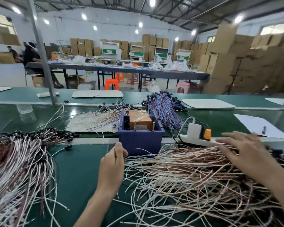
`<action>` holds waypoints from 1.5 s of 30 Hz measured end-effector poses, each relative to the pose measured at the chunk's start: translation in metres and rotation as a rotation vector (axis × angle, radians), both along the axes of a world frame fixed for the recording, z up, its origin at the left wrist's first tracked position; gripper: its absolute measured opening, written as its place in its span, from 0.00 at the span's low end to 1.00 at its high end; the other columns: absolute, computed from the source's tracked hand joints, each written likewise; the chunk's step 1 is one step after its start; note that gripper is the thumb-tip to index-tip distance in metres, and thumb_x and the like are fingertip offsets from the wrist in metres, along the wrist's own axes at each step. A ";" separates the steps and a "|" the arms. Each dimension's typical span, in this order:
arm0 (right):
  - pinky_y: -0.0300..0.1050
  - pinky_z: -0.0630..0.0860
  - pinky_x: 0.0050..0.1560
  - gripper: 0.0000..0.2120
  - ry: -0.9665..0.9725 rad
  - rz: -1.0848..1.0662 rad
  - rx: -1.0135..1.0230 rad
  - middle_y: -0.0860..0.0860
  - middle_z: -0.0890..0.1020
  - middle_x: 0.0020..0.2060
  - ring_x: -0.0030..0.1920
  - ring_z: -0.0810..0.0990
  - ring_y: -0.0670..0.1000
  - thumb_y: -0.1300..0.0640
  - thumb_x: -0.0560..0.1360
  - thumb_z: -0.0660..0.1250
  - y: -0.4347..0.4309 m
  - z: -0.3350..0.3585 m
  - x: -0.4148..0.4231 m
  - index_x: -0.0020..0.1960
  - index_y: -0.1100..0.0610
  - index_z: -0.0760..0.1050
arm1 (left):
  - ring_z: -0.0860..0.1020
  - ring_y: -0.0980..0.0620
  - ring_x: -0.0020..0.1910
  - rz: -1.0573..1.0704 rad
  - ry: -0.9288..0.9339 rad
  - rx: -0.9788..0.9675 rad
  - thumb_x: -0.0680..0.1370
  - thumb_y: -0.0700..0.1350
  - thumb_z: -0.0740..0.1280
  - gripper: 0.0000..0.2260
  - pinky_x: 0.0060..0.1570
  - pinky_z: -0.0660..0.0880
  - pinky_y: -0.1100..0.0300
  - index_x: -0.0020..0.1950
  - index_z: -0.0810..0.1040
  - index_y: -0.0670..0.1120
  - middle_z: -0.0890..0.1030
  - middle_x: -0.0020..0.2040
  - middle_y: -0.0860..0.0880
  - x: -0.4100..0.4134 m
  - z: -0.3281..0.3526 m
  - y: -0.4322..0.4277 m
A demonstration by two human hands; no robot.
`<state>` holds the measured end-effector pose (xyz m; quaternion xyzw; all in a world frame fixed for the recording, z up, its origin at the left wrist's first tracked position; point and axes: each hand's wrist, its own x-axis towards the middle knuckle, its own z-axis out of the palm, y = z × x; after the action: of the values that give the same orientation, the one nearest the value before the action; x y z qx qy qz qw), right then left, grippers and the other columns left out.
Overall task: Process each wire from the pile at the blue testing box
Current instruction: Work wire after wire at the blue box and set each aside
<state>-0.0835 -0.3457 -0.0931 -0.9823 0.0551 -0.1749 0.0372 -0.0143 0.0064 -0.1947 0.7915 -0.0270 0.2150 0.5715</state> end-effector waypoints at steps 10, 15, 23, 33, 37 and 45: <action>0.52 0.31 0.77 0.22 0.104 0.277 0.090 0.39 0.65 0.76 0.79 0.55 0.45 0.41 0.84 0.49 0.159 -0.091 0.030 0.77 0.37 0.60 | 0.77 0.45 0.60 0.305 0.257 1.168 0.84 0.45 0.55 0.12 0.56 0.73 0.51 0.61 0.75 0.46 0.80 0.60 0.46 0.019 0.016 0.081; 0.48 0.26 0.74 0.24 0.180 0.280 0.052 0.38 0.55 0.79 0.80 0.46 0.44 0.39 0.83 0.44 0.152 -0.111 0.030 0.79 0.35 0.52 | 0.69 0.44 0.70 0.432 0.432 1.360 0.80 0.39 0.58 0.24 0.67 0.67 0.49 0.77 0.60 0.43 0.71 0.71 0.43 0.042 0.004 0.152; 0.45 0.30 0.75 0.21 0.199 0.302 0.121 0.37 0.58 0.78 0.80 0.49 0.43 0.40 0.84 0.48 0.148 -0.109 0.035 0.77 0.36 0.58 | 0.72 0.46 0.65 0.445 0.495 1.500 0.79 0.38 0.60 0.14 0.66 0.66 0.50 0.64 0.75 0.48 0.77 0.63 0.48 0.054 0.008 0.175; 0.46 0.62 0.76 0.16 -0.126 0.448 0.264 0.39 0.77 0.64 0.68 0.69 0.40 0.53 0.83 0.60 0.169 -0.088 0.017 0.69 0.44 0.74 | 0.75 0.59 0.47 0.133 -0.295 0.552 0.83 0.43 0.63 0.07 0.50 0.75 0.62 0.58 0.78 0.44 0.79 0.47 0.54 0.017 0.138 0.117; 0.40 0.78 0.59 0.10 0.094 0.706 0.817 0.40 0.84 0.56 0.55 0.81 0.38 0.43 0.79 0.62 0.208 -0.054 -0.014 0.58 0.35 0.79 | 0.76 0.64 0.40 -0.016 -0.519 0.324 0.82 0.44 0.65 0.04 0.40 0.75 0.68 0.54 0.74 0.53 0.78 0.44 0.59 -0.016 0.192 0.071; 0.50 0.80 0.61 0.34 0.328 0.957 2.040 0.54 0.81 0.65 0.64 0.81 0.55 0.30 0.77 0.56 0.238 0.015 -0.026 0.73 0.53 0.68 | 0.78 0.60 0.36 -0.207 -0.566 0.003 0.79 0.43 0.67 0.03 0.38 0.78 0.64 0.50 0.78 0.51 0.81 0.39 0.57 -0.065 0.230 0.020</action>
<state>-0.1092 -0.1075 -0.0777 -0.4252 -0.2048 0.1145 0.8742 -0.0796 0.0269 0.0355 0.6939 -0.2661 0.3675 0.5591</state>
